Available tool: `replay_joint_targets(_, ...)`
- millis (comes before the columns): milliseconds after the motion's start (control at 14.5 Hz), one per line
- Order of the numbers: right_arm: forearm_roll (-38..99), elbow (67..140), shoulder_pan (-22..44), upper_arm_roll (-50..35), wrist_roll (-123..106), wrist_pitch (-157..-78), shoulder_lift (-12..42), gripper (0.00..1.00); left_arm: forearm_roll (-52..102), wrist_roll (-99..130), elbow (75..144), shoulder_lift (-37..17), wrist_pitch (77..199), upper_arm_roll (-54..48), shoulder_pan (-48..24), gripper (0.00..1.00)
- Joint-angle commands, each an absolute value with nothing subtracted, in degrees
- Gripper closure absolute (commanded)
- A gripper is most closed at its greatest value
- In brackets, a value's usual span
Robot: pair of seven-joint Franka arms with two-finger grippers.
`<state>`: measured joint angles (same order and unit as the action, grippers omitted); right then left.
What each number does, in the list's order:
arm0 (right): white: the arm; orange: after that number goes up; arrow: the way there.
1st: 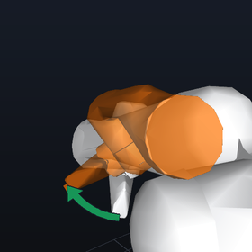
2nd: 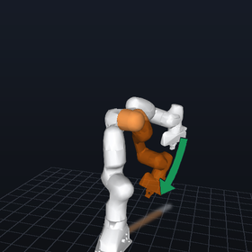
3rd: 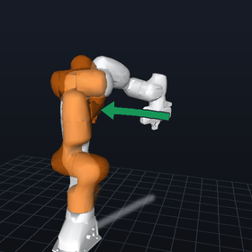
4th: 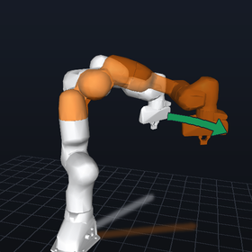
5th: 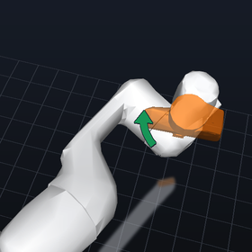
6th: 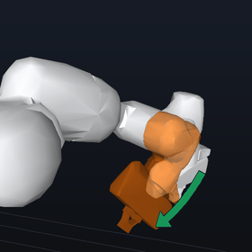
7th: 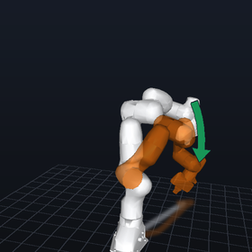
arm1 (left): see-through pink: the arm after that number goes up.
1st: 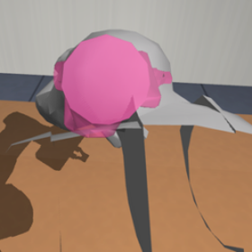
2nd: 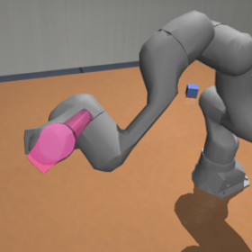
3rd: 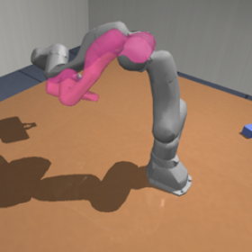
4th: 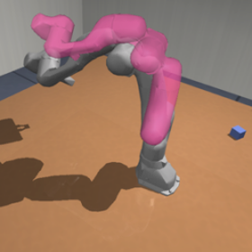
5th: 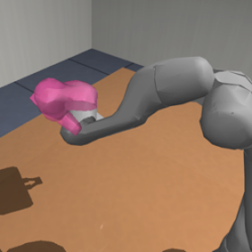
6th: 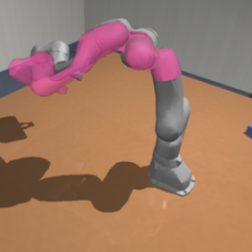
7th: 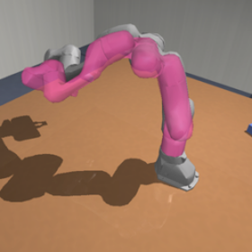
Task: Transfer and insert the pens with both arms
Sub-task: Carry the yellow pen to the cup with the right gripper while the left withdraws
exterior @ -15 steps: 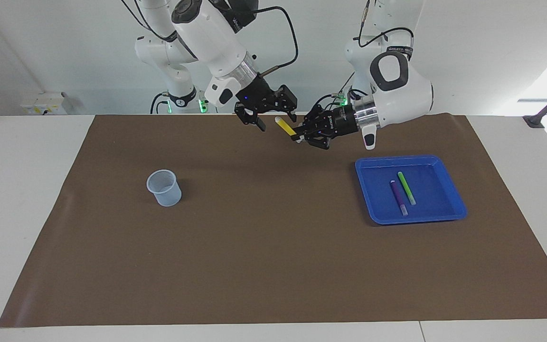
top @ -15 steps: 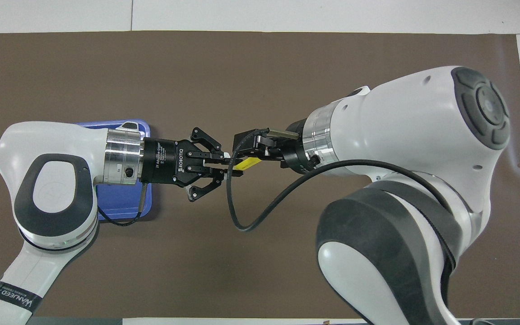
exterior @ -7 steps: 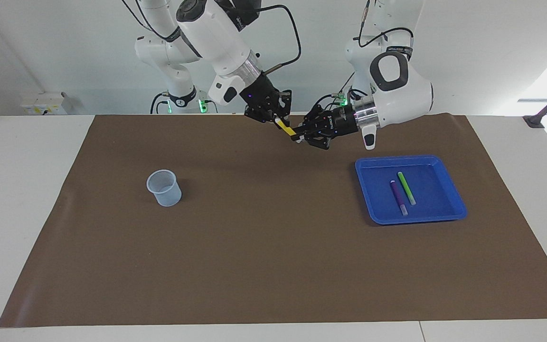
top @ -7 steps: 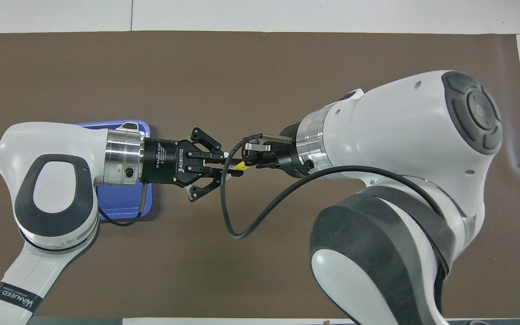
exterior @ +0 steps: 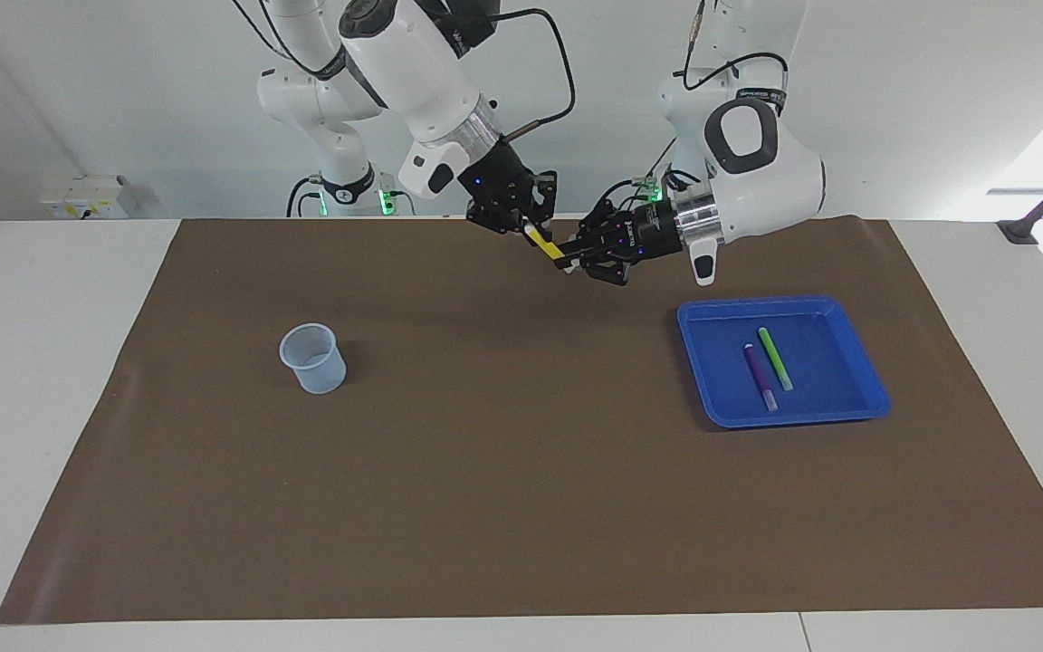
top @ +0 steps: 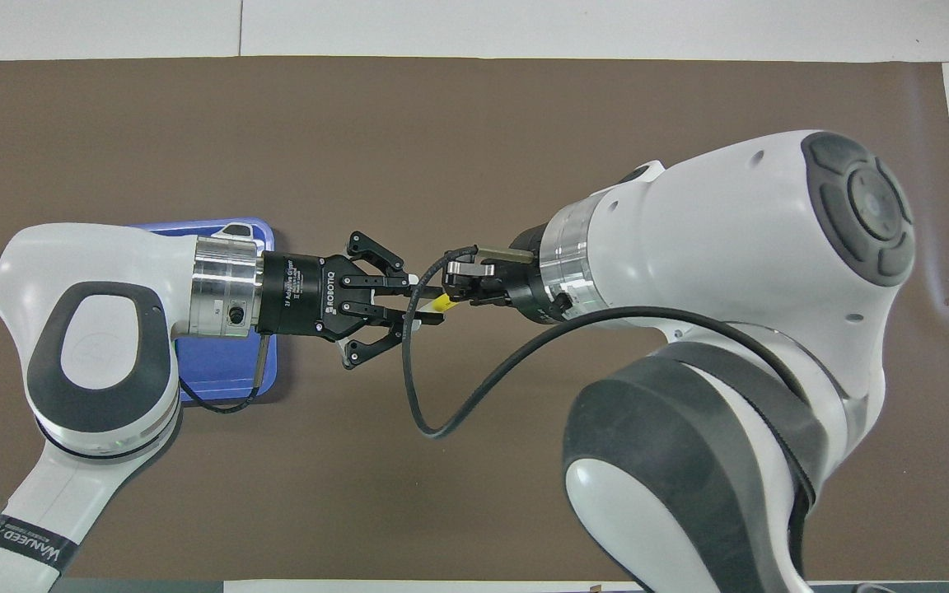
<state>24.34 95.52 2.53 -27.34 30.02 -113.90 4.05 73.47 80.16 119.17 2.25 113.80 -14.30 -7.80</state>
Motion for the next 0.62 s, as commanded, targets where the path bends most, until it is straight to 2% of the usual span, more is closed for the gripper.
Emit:
replay_joint_targets(0,22.94,96.24,1.14,-26.72,29.71,-113.56,3.08,1.00,74.79,80.16,121.03,4.66,114.61,-13.89,-7.82,0.00)
replay_joint_targets(207,19.44,97.20,1.14,-24.00,27.79,-111.45,2.12,1.00,74.79,80.16,121.03,4.75,114.70,-13.89,-7.56,0.00)
replay_joint_targets(551,8.37,105.89,1.06,-16.28,19.98,-111.45,-2.80,1.00,69.82,80.59,120.06,4.48,114.79,-13.54,-3.88,0.00)
